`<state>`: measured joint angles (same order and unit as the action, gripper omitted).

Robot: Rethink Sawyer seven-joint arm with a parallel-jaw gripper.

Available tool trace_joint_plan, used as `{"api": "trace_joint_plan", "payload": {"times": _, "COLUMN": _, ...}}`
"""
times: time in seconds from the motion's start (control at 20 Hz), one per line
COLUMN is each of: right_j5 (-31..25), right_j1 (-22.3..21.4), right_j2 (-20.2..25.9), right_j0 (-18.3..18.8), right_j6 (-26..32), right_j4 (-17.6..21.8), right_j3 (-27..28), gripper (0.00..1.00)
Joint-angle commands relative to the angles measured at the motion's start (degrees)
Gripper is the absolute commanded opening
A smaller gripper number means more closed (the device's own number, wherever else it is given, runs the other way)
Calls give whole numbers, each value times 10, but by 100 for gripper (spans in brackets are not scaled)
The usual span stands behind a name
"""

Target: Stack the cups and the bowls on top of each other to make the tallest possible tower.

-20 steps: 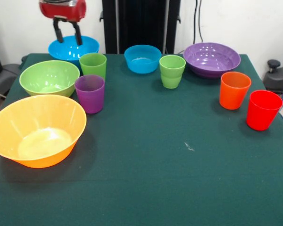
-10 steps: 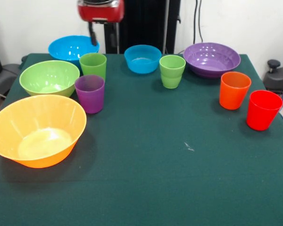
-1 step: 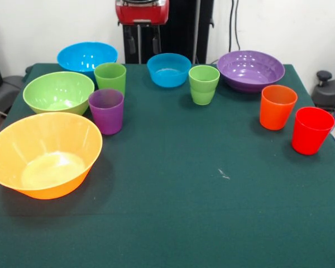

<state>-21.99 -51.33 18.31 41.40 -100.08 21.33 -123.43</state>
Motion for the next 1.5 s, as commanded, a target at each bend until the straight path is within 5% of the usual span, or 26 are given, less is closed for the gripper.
{"api": "trace_joint_plan", "payload": {"times": 0.05, "right_j5": 31, "right_j1": -5, "right_j2": 36, "right_j0": 9, "right_j6": -30, "right_j4": 1, "right_j3": -24, "gripper": 100}}
{"api": "trace_joint_plan", "payload": {"times": 1.15, "right_j5": 22, "right_j1": -13, "right_j2": 33, "right_j0": 14, "right_j6": -28, "right_j4": 5, "right_j3": -17, "gripper": 100}}
{"api": "trace_joint_plan", "payload": {"times": 1.5, "right_j5": 35, "right_j1": -36, "right_j2": 39, "right_j0": 32, "right_j6": -19, "right_j4": 12, "right_j3": -52, "gripper": 100}}
